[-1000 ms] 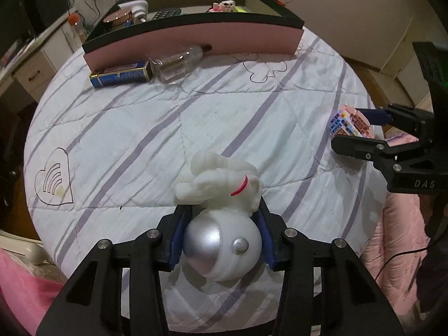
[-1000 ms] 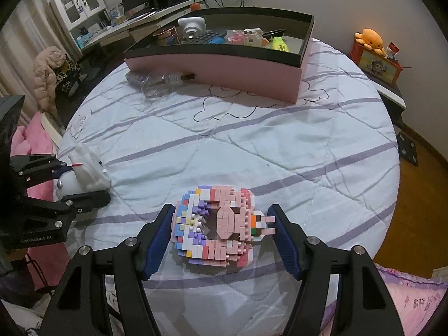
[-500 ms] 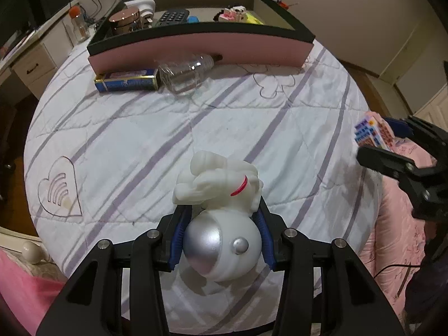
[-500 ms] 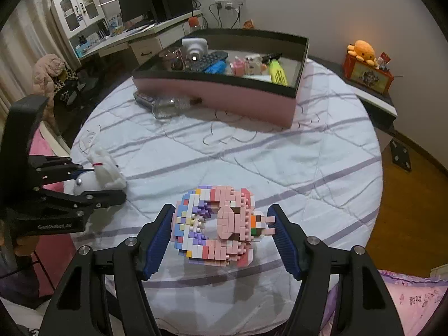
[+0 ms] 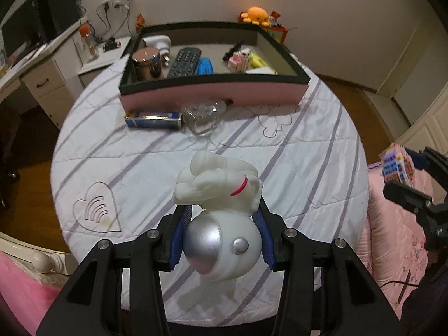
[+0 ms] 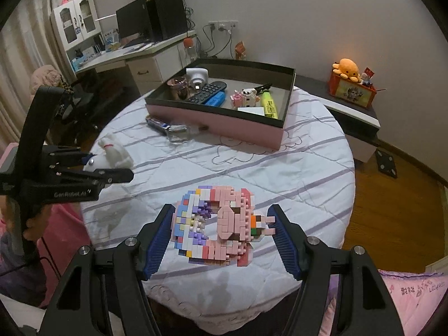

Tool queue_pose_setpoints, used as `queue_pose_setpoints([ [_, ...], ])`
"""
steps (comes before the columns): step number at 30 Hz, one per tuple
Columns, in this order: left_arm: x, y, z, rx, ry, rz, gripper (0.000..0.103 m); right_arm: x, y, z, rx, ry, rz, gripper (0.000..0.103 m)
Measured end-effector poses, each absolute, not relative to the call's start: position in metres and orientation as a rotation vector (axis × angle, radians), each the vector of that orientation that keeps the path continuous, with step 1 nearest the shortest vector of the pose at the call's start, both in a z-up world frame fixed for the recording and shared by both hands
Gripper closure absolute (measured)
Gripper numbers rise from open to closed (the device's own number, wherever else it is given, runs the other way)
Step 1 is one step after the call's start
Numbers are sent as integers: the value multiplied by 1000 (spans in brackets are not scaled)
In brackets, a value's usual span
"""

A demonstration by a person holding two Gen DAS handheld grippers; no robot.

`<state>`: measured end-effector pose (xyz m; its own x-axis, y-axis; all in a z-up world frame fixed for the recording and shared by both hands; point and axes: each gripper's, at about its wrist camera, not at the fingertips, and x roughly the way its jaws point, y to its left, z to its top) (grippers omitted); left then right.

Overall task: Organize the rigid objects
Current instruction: 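Carry the white toy and block figure over the pink box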

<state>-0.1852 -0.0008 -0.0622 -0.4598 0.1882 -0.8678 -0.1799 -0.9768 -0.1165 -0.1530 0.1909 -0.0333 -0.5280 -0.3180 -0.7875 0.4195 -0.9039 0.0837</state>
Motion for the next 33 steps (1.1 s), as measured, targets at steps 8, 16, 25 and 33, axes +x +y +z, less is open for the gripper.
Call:
queue_pose_setpoints([
  [8, -162, -10, -47, -1459, -18, 2551, 58, -125, 185, -24, 1170, 168, -2441, 34],
  [16, -152, -10, -39, -1430, -3, 2588, 58, -121, 183, -21, 1152, 175, -2446, 34],
  [25, -159, -9, -35, -1430, -13, 2611, 58, -128, 185, -20, 1143, 155, -2436, 34],
  [33, -178, -9, -31, -1418, 6, 2619, 58, -149, 183, -14, 1125, 126, -2439, 34],
])
